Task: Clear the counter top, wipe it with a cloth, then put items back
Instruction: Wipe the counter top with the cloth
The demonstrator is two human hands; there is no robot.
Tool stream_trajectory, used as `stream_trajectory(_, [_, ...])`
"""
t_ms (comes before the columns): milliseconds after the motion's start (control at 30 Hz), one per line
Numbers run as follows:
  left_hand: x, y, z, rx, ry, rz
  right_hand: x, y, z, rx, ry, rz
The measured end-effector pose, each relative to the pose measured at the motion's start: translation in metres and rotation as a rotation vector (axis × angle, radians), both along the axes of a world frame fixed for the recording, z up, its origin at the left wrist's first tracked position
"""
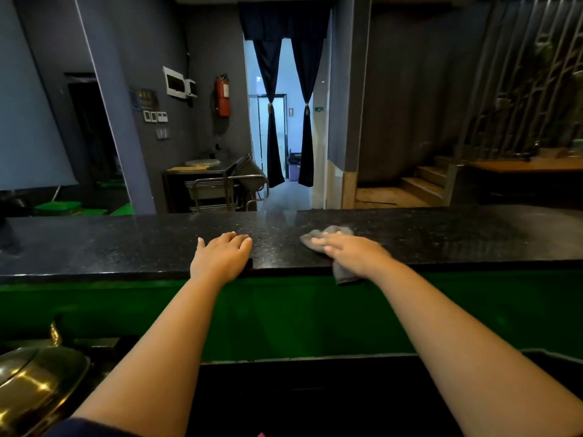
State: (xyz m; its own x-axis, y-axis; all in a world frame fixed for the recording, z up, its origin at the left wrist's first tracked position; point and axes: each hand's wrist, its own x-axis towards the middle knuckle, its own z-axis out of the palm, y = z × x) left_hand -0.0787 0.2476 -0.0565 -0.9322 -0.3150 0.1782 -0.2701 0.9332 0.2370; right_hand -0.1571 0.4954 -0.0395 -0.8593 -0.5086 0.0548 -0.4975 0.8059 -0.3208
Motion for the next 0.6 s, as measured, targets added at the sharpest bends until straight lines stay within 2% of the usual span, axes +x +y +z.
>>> stream_trajectory(133, [-0.012,0.011,0.008,0.060,-0.059,-0.039,-0.010,0.019,0.005,0.203,0.054,-0.196])
stream_trajectory(200, [-0.022,0.024,0.012,0.127,-0.054,-0.074,-0.003,-0.016,0.002,0.268,0.093,-0.120])
stream_trajectory(300, [-0.034,0.036,0.013,0.180,-0.017,-0.074,-0.007,-0.066,-0.014,0.259,0.114,0.058])
stream_trajectory(433, [-0.042,0.032,0.003,0.115,-0.014,-0.063,-0.027,-0.064,0.000,0.308,0.084,0.255])
stream_trajectory(533, [-0.043,0.032,-0.003,0.060,-0.007,-0.051,-0.063,-0.048,0.008,0.277,0.067,0.097])
stream_trajectory(600, [-0.046,0.036,-0.002,0.011,-0.043,-0.047,-0.091,-0.058,0.008,0.341,0.092,0.033])
